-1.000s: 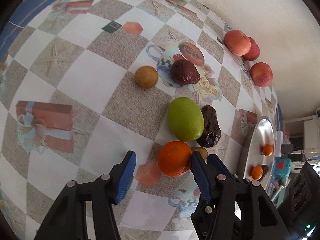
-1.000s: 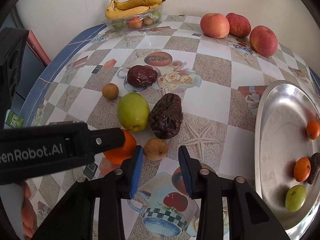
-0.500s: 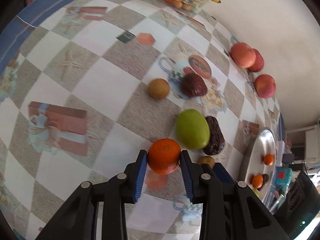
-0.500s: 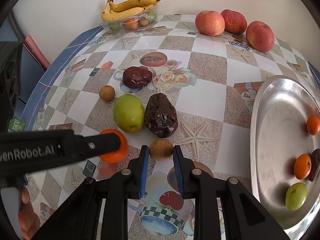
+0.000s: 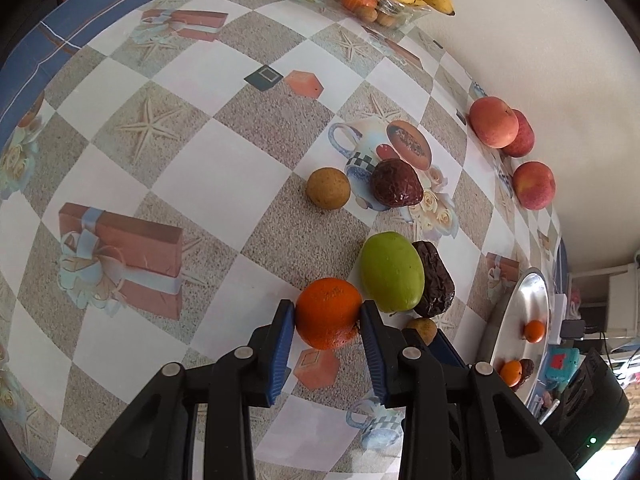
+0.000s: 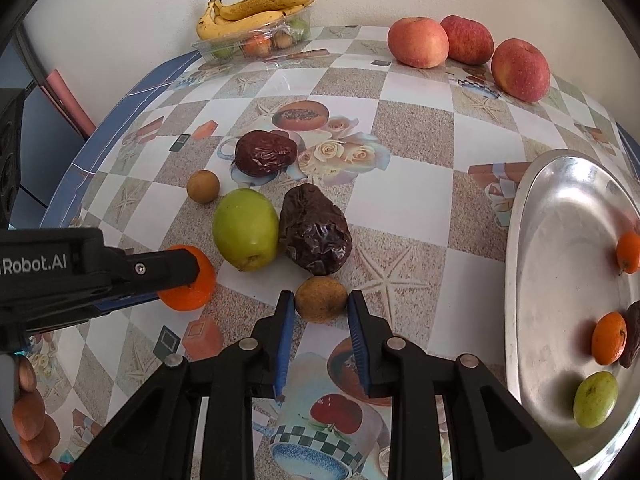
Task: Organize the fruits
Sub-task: 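Grasp an orange with the left tool while the right tool grasps a small brown round fruit, then carry the orange and brown fruit over the steel plate and open both tools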
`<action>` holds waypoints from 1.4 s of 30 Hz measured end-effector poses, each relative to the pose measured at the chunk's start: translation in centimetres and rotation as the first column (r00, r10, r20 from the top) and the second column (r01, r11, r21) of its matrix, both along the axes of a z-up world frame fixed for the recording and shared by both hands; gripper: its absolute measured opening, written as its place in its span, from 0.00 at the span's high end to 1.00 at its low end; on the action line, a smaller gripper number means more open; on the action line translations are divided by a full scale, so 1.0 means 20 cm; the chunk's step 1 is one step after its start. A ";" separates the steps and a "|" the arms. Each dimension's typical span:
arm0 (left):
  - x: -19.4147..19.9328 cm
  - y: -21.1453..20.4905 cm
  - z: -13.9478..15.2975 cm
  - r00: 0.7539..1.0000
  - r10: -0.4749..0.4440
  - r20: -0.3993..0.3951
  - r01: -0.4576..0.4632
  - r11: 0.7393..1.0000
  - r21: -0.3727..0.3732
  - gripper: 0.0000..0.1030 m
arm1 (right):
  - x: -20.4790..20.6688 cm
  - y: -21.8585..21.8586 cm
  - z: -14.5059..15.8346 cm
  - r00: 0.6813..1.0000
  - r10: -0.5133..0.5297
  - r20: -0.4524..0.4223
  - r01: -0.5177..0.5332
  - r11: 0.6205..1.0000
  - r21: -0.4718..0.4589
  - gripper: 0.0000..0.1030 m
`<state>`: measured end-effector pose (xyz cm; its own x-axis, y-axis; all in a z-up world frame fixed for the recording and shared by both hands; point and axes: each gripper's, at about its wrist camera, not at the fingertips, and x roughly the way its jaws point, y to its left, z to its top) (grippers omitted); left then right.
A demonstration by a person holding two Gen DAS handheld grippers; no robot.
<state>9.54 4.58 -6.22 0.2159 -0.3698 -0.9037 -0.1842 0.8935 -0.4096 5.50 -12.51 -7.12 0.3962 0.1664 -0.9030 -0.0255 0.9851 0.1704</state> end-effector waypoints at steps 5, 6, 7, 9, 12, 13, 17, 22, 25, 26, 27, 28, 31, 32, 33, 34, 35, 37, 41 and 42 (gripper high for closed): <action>0.00 0.00 0.00 1.000 0.005 0.000 -0.005 1.000 -0.002 0.65 | 0.00 -0.01 0.00 1.000 -0.005 -0.003 0.005 1.000 0.003 0.73; 0.00 0.00 0.00 1.000 0.005 0.000 -0.005 1.000 -0.002 0.65 | 0.00 -0.01 0.00 1.000 -0.005 -0.004 0.005 1.000 0.003 0.73; 0.00 0.01 0.00 1.000 0.006 0.000 -0.006 1.000 -0.002 0.65 | 0.00 -0.01 0.00 1.000 -0.006 -0.006 0.006 1.000 0.004 0.73; -0.01 0.01 0.00 1.000 0.008 0.003 -0.008 1.000 0.006 0.65 | -0.01 -0.02 0.01 1.000 -0.010 -0.010 0.010 1.000 0.002 0.73; -0.02 0.00 0.02 1.000 0.012 0.020 -0.013 1.000 0.027 0.65 | -0.04 -0.04 0.04 1.000 -0.010 0.003 0.010 1.000 0.003 0.73; -0.02 0.00 0.03 1.000 0.015 0.027 -0.016 0.999 0.032 0.65 | -0.05 -0.05 0.06 1.000 -0.011 0.010 0.011 1.000 0.002 0.73; -0.03 0.00 0.07 0.998 0.023 0.060 -0.026 0.998 0.051 0.65 | -0.09 -0.10 0.12 0.999 -0.030 0.034 0.029 0.999 0.015 0.73; -0.05 -0.06 0.12 0.996 0.001 0.091 -0.008 0.998 0.068 0.65 | -0.13 -0.15 0.19 0.997 -0.048 0.064 0.046 0.999 0.028 0.73; -0.06 -0.11 0.14 0.994 -0.025 0.110 0.016 0.997 0.076 0.65 | -0.14 -0.18 0.22 0.995 -0.063 0.084 0.061 0.998 0.025 0.73; -0.06 -0.13 0.15 0.992 -0.036 0.117 0.027 0.997 0.076 0.65 | -0.14 -0.20 0.23 0.994 -0.069 0.089 0.067 0.997 0.023 0.73; -0.07 -0.15 0.16 0.991 -0.048 0.124 0.038 0.996 0.079 0.65 | -0.15 -0.21 0.23 0.993 -0.074 0.092 0.073 0.997 0.023 0.73; -0.07 -0.17 0.16 0.990 -0.060 0.131 0.049 0.995 0.081 0.65 | -0.15 -0.23 0.24 0.992 -0.081 0.096 0.079 0.997 0.024 0.73; -0.09 -0.25 0.19 0.981 -0.114 0.155 0.100 0.991 0.094 0.65 | -0.16 -0.31 0.27 0.985 -0.127 0.115 0.127 0.992 0.007 0.73; -0.10 -0.28 0.20 0.977 -0.134 0.164 0.120 0.988 0.094 0.65 | -0.17 -0.35 0.27 0.982 -0.149 0.120 0.150 0.989 -0.003 0.73; -0.11 -0.31 0.20 0.973 -0.155 0.171 0.141 0.986 0.093 0.65 | -0.17 -0.38 0.28 0.978 -0.169 0.121 0.171 0.985 -0.007 0.73; -0.12 -0.35 0.21 0.968 -0.176 0.178 0.161 0.983 0.092 0.65 | -0.18 -0.43 0.28 0.972 -0.201 0.121 0.203 0.979 -0.012 0.73; -0.13 -0.38 0.21 0.964 -0.193 0.184 0.179 0.980 0.091 0.65 | -0.19 -0.47 0.28 0.967 -0.225 0.119 0.228 0.974 -0.013 0.73; -0.15 -0.44 0.22 0.953 -0.231 0.196 0.217 0.972 0.087 0.65 | -0.21 -0.56 0.27 0.952 -0.284 0.111 0.287 0.958 -0.010 0.73; -0.21 -0.61 0.22 0.923 -0.318 0.216 0.311 0.948 0.067 0.65 | -0.26 -0.73 0.26 0.920 -0.382 0.088 0.381 0.924 0.026 0.73; -0.22 -0.65 0.23 0.914 -0.339 0.222 0.334 0.941 0.059 0.65 | -0.27 -0.76 0.26 0.913 -0.400 0.084 0.399 0.916 0.033 0.73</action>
